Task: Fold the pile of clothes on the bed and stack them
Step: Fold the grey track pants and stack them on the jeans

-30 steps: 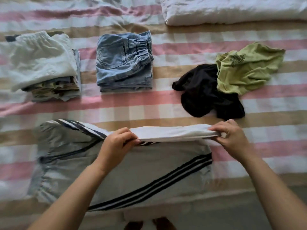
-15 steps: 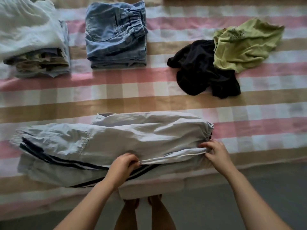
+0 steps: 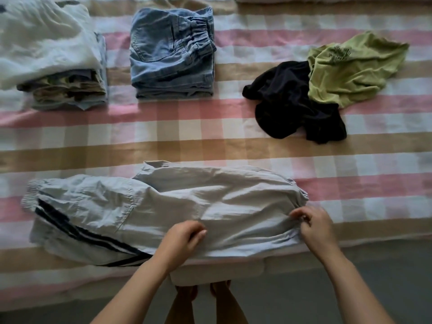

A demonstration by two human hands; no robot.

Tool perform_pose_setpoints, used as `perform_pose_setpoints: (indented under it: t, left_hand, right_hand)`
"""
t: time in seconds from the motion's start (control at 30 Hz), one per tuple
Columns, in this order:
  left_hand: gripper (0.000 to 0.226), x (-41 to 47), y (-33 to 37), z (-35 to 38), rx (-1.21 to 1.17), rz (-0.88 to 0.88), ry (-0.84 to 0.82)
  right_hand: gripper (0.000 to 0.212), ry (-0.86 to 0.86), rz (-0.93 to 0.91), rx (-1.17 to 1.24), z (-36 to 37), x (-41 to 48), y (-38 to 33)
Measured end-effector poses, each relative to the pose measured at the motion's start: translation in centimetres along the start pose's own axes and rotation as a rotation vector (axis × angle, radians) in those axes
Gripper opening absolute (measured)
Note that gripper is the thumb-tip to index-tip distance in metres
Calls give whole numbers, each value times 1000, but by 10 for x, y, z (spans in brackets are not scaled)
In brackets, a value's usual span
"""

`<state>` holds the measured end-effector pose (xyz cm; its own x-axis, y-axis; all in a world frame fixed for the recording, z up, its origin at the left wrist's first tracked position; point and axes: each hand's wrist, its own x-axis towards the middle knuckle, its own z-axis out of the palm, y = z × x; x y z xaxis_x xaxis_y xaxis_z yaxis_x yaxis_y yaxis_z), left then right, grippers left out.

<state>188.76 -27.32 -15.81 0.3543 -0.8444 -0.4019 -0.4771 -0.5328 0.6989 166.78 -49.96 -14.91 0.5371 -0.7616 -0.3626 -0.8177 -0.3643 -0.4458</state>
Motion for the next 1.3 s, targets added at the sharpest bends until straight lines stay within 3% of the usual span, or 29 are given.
perform_pose_setpoints:
  t: [0.1,0.2,0.3,0.37,0.5,0.67,0.8,0.97,1.03,1.2,1.3]
  left_hand:
    - [15,22,18,-7,-74,103,334]
    - [24,46,15,-5,26,5,358]
    - [37,55,-5,-4,57,-182,153]
    - [36,51,-11,-11,-17,-139,140]
    - [17,39,-15,-47,-137,-30,458]
    - [15,31,-50,-103,-134,-177,744]
    - [16,28,-95,-135,43,-257,699]
    - [20,43,-124,-137,290,-204,409]
    - [22,43,-129,-136,339,-191,366]
    - [17,30,-138,-140,335,-119,454]
    - [14,25,-138,-146,264,-115,479]
  right_hand:
    - [28,236,-132,8,7,10,-31]
    - [30,328,-80,-64,19,31,-48]
    - [35,104,122,-162,22,51,-46]
    - [38,33,149,-186,18,56,-47]
    - [36,188,-90,-36,23,56,-98]
    - [22,-47,-342,80,78,64,-202]
    - [21,-121,-366,48,123,75,-254]
    - [40,-190,-230,-242,161,87,-289]
    - [38,-185,-212,-274,169,91,-293]
    - [23,-59,-52,-22,166,108,-297]
    - [16,-54,-78,-106,168,108,-304]
